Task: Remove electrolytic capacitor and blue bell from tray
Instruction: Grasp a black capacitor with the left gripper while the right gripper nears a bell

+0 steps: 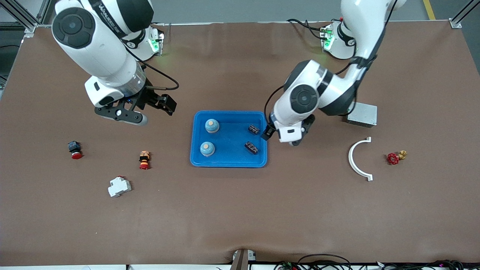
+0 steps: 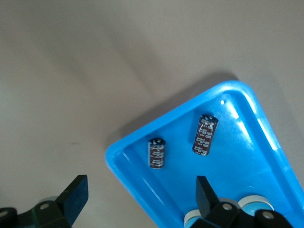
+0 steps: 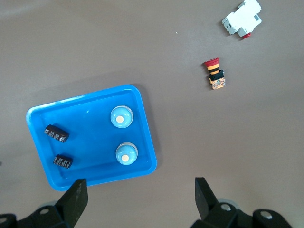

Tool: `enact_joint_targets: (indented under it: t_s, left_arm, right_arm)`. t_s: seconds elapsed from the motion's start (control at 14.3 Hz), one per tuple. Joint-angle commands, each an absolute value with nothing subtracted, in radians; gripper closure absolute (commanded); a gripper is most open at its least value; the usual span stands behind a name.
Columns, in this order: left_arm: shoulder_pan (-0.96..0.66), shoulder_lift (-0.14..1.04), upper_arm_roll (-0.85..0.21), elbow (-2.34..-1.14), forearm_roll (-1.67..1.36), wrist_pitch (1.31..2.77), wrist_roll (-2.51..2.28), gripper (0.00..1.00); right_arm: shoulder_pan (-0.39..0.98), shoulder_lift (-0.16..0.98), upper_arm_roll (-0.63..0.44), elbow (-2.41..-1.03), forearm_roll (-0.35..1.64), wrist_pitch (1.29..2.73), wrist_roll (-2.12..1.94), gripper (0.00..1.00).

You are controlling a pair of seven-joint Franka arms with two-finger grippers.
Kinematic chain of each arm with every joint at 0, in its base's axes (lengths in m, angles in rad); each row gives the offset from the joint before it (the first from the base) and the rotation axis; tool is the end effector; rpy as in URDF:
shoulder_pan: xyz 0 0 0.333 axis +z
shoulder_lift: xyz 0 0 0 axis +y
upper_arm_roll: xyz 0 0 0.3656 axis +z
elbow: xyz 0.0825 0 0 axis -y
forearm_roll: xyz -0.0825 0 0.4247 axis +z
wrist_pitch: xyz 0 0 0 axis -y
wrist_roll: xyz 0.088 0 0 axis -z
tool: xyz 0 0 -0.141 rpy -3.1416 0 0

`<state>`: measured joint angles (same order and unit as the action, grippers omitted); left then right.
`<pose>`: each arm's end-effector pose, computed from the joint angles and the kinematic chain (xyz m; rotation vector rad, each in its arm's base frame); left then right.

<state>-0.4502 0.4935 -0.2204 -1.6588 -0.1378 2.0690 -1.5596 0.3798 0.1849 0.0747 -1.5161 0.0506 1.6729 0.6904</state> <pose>0.5695 -0.4452 0.3130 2.7243 1.4555 -0.3613 0.5955 0.2939 0.5610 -3.0786 0.3756 0.0898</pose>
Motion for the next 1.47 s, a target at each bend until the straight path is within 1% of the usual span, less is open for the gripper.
enact_joint_targets:
  t_s: [0.0, 0.07, 0.21, 0.42, 0.49, 0.56, 0.7, 0.84, 0.98, 1.05, 1.12, 1.19, 1.26, 1.33, 1.4]
  left_arm:
    - [-0.483, 0.486, -0.216, -1.79, -0.144, 2.256, -1.589, 0.0]
    - [-0.5, 0.495, -0.216, -1.821, -0.144, 2.31, -1.589, 0.0]
    - [-0.541, 0.535, -0.212, -1.83, -0.143, 2.373, -1.595, 0.0]
    - [-0.557, 0.586, -0.212, -1.83, -0.138, 2.469, -1.617, 0.05]
    - [-0.561, 0.604, -0.21, -1.83, -0.137, 2.497, -1.617, 0.09]
    - [-0.58, 0.61, -0.206, -1.833, -0.135, 2.5, -1.617, 0.18]
    - [-0.591, 0.626, -0.202, -1.833, -0.12, 2.506, -1.624, 0.22]
    - [-0.597, 0.638, -0.202, -1.83, -0.103, 2.532, -1.675, 0.23]
    - [-0.597, 0.655, -0.202, -1.83, -0.052, 2.537, -1.695, 0.3]
    - [-0.597, 0.661, -0.202, -1.829, -0.042, 2.546, -1.707, 0.35]
    - [-0.595, 0.664, -0.202, -1.83, -0.04, 2.557, -1.713, 0.46]
    - [-0.594, 0.658, -0.202, -1.832, -0.04, 2.556, -1.72, 0.74]
    - [-0.588, 0.647, -0.202, -1.832, -0.04, 2.554, -1.732, 1.0]
    - [-0.584, 0.631, -0.202, -1.83, -0.04, 2.551, -1.753, 1.0]
    - [-0.581, 0.615, -0.199, -1.83, -0.038, 2.548, -1.77, 1.0]
  right_arm:
    - [0.413, 0.19, 0.066, -1.52, 0.049, 1.661, 0.707, 0.0]
    - [0.413, 0.19, 0.066, -1.522, 0.049, 1.657, 0.71, 0.0]
    - [0.414, 0.19, 0.066, -1.522, 0.06, 1.669, 0.71, 0.0]
    - [0.396, 0.19, 0.06, -1.52, 0.152, 1.67, 0.693, 0.0]
    - [0.399, 0.192, 0.061, -1.522, 0.153, 1.678, 0.692, 0.0]
    - [0.399, 0.192, 0.061, -1.522, 0.153, 1.681, 0.687, 0.0]
    - [0.406, 0.198, 0.063, -1.523, 0.153, 1.692, 0.644, 0.0]
    - [0.417, 0.201, 0.063, -1.534, 0.158, 1.736, 0.637, 0.0]
    - [0.431, 0.215, 0.066, -1.526, 0.205, 1.733, 0.602, 0.0]
    - [0.455, 0.218, 0.064, -1.525, 0.19, 1.736, 0.58, 0.0]
    - [0.454, 0.218, 0.063, -1.526, 0.183, 1.74, 0.578, 0.0]
    - [0.45, 0.222, 0.061, -1.528, 0.193, 1.759, 0.58, 0.0]
    - [0.451, 0.232, 0.061, -1.529, 0.193, 1.772, 0.578, 0.0]
    - [0.469, 0.235, 0.061, -1.532, 0.178, 1.775, 0.58, 0.0]
    - [0.509, 0.251, 0.063, -1.545, 0.12, 1.784, 0.581, 0.0]
